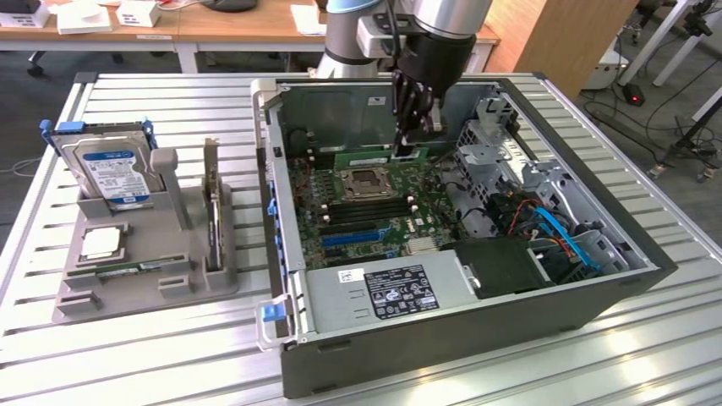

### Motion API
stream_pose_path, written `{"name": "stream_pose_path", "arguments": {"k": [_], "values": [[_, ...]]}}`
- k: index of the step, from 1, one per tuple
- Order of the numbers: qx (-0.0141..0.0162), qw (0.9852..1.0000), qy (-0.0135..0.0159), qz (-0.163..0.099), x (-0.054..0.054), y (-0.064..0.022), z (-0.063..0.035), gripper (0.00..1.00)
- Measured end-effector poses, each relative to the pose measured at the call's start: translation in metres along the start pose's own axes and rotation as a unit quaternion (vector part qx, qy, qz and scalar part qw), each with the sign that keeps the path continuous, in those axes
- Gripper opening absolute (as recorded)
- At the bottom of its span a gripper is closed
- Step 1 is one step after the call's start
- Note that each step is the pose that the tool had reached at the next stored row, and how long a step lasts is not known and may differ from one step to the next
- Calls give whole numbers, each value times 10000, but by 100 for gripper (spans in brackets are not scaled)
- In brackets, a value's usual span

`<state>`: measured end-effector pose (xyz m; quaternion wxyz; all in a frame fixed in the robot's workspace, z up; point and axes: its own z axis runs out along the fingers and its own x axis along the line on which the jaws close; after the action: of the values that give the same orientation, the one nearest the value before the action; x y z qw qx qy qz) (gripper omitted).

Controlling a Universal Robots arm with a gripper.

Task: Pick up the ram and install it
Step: 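Insert the ram into the slot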

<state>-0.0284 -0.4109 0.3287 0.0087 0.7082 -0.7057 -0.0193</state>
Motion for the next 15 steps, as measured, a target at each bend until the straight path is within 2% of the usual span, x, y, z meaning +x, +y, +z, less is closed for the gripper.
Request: {"name": "stream_pose_path", "arguments": {"k": [15], "values": [[1, 9999, -2, 120, 1, -2, 62, 11]]}}
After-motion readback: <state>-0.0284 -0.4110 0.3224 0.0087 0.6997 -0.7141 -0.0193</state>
